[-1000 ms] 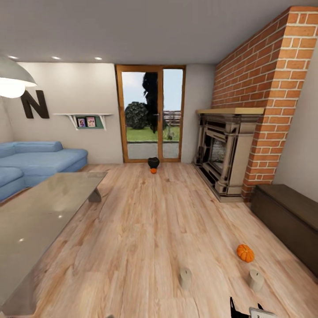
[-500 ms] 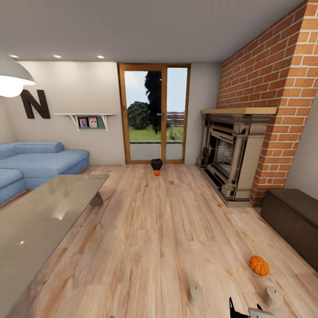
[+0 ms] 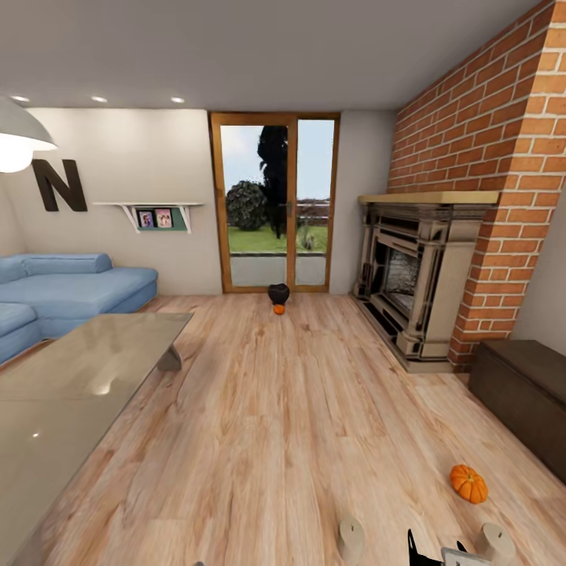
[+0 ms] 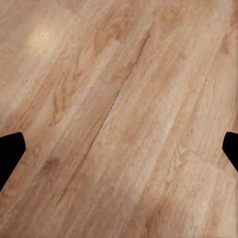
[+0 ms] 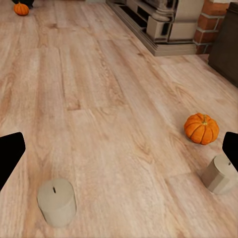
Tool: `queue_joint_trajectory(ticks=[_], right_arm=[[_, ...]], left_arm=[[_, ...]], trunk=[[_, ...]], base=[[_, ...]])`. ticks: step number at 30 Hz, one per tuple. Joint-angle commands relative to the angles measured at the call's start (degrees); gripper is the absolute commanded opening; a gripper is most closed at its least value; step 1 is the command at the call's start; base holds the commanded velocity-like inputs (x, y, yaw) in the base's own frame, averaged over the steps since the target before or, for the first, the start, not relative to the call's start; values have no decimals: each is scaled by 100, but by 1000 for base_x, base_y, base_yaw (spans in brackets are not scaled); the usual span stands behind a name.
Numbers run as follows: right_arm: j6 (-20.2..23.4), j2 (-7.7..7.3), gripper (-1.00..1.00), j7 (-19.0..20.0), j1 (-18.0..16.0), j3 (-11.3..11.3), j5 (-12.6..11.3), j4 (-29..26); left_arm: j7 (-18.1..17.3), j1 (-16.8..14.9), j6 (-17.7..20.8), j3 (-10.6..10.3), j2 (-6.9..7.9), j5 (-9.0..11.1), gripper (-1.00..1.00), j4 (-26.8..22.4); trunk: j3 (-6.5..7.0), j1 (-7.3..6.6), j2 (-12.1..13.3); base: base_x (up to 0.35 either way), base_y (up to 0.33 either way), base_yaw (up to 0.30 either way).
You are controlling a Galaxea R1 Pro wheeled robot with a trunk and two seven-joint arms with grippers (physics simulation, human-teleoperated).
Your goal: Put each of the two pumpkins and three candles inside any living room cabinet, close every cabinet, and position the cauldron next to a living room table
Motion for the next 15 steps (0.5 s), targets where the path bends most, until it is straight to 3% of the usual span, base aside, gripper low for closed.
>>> queue_joint_trajectory(ticks=[1, 15], right_arm=[[-23, -3, 100, 15, -6, -33, 4, 10], [-15, -8, 100, 15, -6, -33, 4, 10]], left_arm=[[43, -3, -14, -47, 0, 8, 100, -1], [65, -3, -19, -40, 5, 8, 100, -1]], trunk=[[-11, 0, -3], [-125, 0, -3]], base=[[48, 0, 0], [8, 0, 0]])
